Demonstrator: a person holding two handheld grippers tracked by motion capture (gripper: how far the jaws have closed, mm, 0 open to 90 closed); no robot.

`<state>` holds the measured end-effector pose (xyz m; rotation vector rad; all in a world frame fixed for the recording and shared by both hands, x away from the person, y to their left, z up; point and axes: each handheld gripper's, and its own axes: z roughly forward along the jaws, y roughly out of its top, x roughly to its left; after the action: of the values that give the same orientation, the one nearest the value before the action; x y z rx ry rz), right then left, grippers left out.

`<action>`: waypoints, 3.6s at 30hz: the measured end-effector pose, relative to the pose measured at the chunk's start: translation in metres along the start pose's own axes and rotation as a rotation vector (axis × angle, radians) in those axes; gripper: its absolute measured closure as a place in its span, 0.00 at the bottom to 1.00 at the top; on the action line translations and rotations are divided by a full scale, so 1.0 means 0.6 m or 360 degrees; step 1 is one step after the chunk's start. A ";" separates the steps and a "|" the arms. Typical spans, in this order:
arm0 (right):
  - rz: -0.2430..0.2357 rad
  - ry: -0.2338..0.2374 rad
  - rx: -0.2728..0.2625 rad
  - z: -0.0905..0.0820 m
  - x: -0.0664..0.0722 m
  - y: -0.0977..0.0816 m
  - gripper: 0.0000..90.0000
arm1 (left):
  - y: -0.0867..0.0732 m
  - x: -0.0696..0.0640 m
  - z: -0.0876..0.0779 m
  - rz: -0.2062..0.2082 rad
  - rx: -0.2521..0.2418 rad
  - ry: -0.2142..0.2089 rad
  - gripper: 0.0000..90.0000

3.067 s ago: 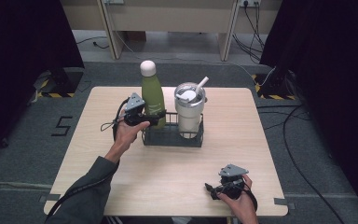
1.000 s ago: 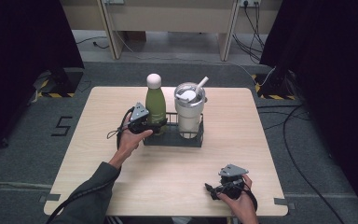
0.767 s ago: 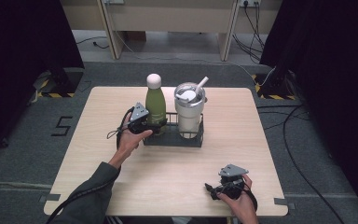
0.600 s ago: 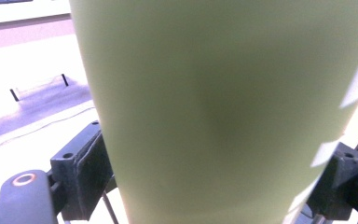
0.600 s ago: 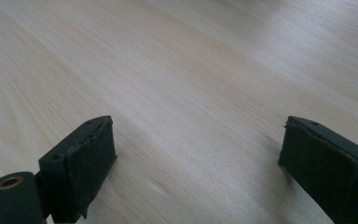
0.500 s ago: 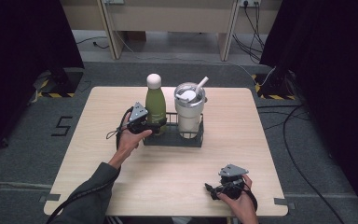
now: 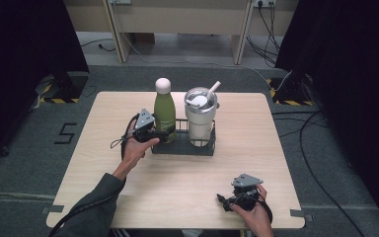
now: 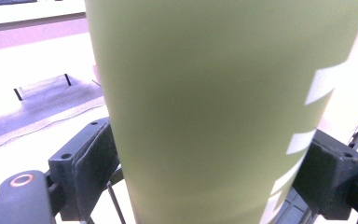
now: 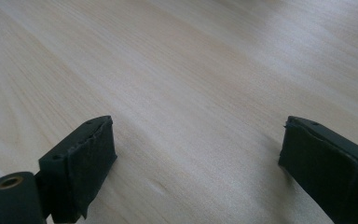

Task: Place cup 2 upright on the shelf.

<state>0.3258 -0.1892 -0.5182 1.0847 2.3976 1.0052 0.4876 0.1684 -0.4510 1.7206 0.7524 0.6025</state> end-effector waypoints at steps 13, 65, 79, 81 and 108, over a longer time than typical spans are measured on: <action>0.0000 0.0000 0.0001 0.000 0.000 0.000 0.12 | 0.004 0.000 -0.016 -0.0001 0.0011 -0.0004 0.16; -0.0002 -0.0002 0.0003 0.001 0.000 0.000 0.11 | -0.025 -0.065 -0.162 -0.0116 0.0065 -0.0185 0.16; -0.0002 -0.0003 0.0003 0.001 0.000 0.000 0.11 | -0.055 -0.070 -0.197 -0.0120 0.0100 -0.0194 0.16; -0.0003 -0.0003 0.0002 0.001 0.000 0.000 0.11 | -0.060 -0.070 -0.200 -0.0115 0.0105 -0.0197 0.16; -0.0003 -0.0003 0.0003 0.001 0.000 0.000 0.11 | -0.140 -0.077 -0.226 -0.0105 0.0293 -0.0224 0.16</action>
<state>0.3260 -0.1889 -0.5184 1.0829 2.3979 1.0011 0.3437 0.2371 -0.4974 1.8770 0.7805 0.3712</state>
